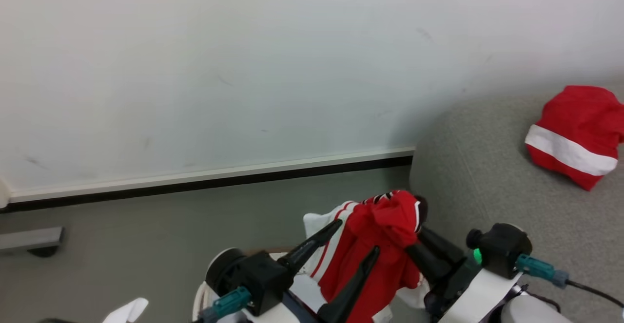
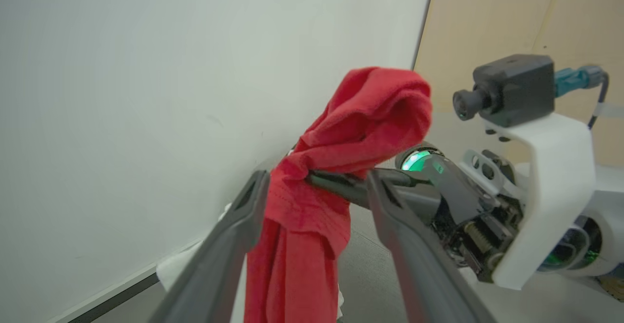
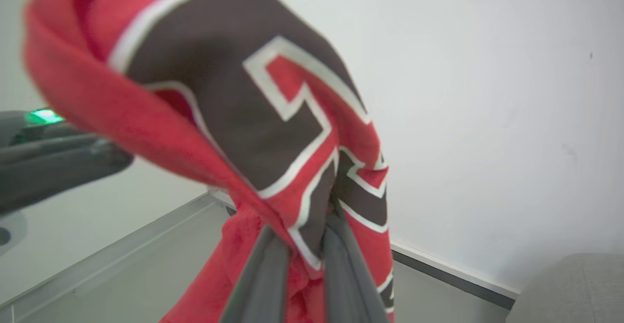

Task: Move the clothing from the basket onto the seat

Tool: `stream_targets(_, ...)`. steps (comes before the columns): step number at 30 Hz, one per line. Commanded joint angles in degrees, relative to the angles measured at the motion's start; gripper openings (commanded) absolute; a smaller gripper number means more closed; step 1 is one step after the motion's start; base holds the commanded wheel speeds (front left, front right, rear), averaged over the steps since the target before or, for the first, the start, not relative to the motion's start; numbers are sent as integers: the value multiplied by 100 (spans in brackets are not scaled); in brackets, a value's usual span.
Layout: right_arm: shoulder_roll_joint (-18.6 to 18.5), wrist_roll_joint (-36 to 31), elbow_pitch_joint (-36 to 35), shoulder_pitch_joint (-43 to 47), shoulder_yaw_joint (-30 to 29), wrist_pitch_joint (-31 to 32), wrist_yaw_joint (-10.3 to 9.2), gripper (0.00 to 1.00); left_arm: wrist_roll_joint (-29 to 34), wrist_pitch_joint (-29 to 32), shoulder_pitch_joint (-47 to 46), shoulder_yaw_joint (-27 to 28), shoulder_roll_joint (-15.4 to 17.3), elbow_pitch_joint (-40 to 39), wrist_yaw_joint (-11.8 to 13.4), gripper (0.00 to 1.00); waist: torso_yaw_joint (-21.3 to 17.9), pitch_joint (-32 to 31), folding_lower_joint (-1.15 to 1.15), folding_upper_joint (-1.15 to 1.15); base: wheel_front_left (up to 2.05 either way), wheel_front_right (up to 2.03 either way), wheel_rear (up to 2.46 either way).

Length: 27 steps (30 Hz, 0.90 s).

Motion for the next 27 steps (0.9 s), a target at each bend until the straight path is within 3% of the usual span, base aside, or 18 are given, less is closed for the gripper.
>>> stream_targets(1, -90, -33, -57, 62, -127, -25, -13, 0, 98, -102, 53, -8, -5, 100, -6, 100, -200, 96, 0, 0, 0, 0, 0)
stream_targets(16, -431, -244, -472, 208, -1281, -85, -13, 0, 288, -714, -290, -294, -459, 1079, -116, 100, -1617, 662, 0, 0, 0, 0, 0)
stream_targets(27, -480, -305, -691, 304, -2014, -131, -13, 0, 315, -667, -558, -337, -474, 1217, -174, 100, -1802, 929, 0, 0, 0, 0, 0)
